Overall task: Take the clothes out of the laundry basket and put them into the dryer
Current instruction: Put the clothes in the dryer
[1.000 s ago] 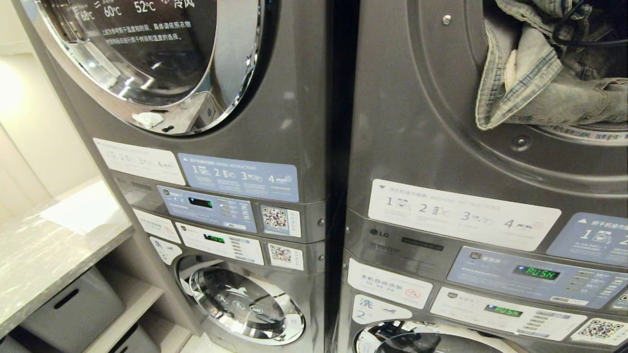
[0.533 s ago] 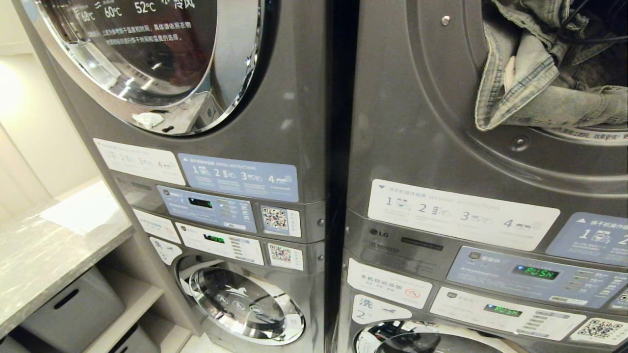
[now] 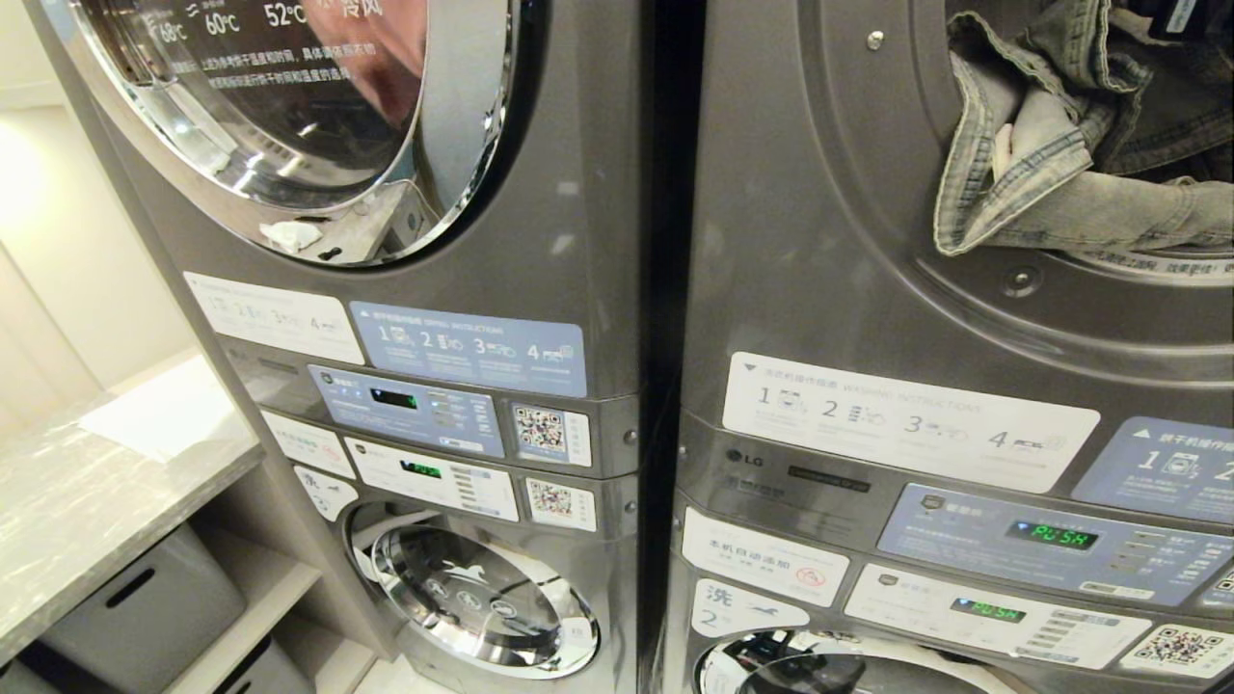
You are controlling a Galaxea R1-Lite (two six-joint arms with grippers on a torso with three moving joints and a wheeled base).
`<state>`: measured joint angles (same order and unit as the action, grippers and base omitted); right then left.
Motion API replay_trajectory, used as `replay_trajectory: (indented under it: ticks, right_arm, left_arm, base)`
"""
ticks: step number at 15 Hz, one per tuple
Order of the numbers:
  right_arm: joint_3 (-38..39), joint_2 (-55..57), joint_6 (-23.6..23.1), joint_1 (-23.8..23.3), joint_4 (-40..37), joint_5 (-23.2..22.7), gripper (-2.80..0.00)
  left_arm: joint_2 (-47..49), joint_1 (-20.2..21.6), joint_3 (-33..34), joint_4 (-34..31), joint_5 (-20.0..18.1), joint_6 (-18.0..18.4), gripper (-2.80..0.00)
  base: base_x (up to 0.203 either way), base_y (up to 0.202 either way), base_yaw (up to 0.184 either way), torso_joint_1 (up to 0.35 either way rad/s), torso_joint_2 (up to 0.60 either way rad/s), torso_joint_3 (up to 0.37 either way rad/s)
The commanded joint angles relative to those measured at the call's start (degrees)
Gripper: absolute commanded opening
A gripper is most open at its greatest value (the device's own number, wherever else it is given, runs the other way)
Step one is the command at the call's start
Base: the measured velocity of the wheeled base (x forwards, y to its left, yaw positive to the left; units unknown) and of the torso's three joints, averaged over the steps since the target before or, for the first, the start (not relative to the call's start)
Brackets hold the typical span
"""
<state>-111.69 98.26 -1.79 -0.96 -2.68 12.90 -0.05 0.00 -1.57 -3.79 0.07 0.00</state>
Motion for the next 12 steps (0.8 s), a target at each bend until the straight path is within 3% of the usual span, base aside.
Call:
replay_trajectory:
  ticks: [1,6,12]
  right_arm:
    - [0.1,-3.0,0.0,0.0,-5.6,0.1,0.00]
    - [1.9,-5.3,2.2,-0.1,-16.6,-0.1,0.00]
    - [-0.5,-5.1,9.4,0.7,-16.1,-0.2,0.00]
  left_arm:
    - [0.0,0.0,0.0,0.0,0.0,0.0,-2.80]
    - [0.0,0.0,0.0,0.0,0.0,-0.1,-2.80]
    - [0.0,0.0,0.0,0.0,0.0,-0.1,-2.80]
  base:
    - [0.000,0.000,0.000,0.000,0.00,0.000]
    - [0.000,0.000,0.000,0.000,0.00,0.000]
    - [0.000,0.000,0.000,0.000,0.00,0.000]
